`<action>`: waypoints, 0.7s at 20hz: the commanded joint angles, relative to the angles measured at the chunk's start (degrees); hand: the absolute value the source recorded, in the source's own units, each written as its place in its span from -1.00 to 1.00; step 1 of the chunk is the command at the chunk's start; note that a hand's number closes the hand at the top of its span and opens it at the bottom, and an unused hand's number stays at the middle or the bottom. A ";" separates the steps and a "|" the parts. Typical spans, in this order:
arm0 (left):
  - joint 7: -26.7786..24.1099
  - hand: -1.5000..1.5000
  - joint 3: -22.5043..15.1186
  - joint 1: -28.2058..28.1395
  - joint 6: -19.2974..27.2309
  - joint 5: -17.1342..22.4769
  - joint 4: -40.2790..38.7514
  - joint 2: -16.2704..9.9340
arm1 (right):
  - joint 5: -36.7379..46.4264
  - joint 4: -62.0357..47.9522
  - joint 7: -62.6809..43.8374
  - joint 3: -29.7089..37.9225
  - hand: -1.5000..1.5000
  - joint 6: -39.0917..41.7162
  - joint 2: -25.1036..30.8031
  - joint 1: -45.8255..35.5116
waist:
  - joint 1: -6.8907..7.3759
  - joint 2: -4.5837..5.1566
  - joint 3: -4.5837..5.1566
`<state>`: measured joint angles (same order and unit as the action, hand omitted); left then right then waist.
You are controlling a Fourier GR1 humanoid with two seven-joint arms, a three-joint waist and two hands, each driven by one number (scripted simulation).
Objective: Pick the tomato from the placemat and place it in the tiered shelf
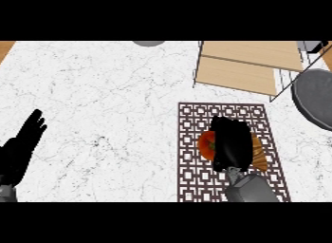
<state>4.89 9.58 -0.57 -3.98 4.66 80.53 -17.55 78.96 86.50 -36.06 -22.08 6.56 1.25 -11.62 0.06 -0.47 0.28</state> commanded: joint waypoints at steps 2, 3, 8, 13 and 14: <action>-1.60 0.00 -0.89 0.54 0.76 -1.97 -1.67 1.29 | -5.16 -4.24 6.95 0.86 1.00 2.80 -1.20 -6.58 | 0.33 0.56 -0.28; 1.21 0.00 1.15 -0.14 -1.69 1.22 1.39 -1.02 | -8.86 -3.10 9.03 4.41 1.00 8.69 -0.05 -9.91 | 0.62 0.50 -0.30; 0.59 0.00 0.60 -2.55 -1.09 -0.03 3.64 0.35 | -12.58 1.39 11.89 7.08 1.00 13.45 1.61 -14.75 | 0.25 0.37 -0.29; 0.35 0.00 0.43 -1.63 0.12 -1.44 1.40 1.63 | -14.55 15.00 6.40 7.12 1.00 17.67 -0.05 -11.82 | -0.36 0.28 -0.28; 3.54 0.00 1.63 3.97 0.83 -0.82 -0.54 0.17 | -16.71 19.33 3.43 7.83 1.00 21.90 -1.21 -13.26 | -1.07 0.19 -0.27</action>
<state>6.37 10.22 -0.28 -3.98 3.87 81.80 -16.78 65.29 95.52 -29.61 -15.70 22.89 0.59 -25.28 -0.14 -0.14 0.02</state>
